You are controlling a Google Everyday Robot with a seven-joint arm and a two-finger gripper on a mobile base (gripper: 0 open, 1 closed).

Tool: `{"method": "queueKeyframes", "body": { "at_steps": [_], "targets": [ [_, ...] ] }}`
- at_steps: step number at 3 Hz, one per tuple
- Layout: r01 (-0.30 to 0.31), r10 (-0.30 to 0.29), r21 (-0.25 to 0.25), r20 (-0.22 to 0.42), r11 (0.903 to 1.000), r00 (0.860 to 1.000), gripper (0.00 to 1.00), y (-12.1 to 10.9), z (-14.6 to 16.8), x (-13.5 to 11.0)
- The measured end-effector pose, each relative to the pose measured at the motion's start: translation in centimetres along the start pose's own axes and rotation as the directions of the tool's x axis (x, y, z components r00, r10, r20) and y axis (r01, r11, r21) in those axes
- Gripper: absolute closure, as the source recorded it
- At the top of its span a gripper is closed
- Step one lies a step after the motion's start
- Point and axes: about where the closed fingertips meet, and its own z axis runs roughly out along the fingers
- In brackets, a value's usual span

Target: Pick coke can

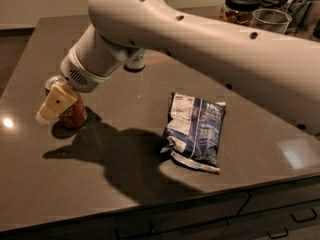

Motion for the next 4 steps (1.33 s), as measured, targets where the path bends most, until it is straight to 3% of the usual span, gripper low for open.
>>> {"method": "queueKeyframes", "body": {
  "at_steps": [2,3,4],
  "targets": [
    [-0.021,0.022,-0.048,0.01,0.9986,1.0,0.65,-0.5,0.5,-0.9],
    [-0.038,0.042,-0.078,0.05,0.9962,0.998,0.87,-1.8,-1.7,-1.5],
    [-0.037,0.049,-0.106,0.111,0.9936,0.993,1.0,-2.4,-5.0,-2.5]
  ]
}}
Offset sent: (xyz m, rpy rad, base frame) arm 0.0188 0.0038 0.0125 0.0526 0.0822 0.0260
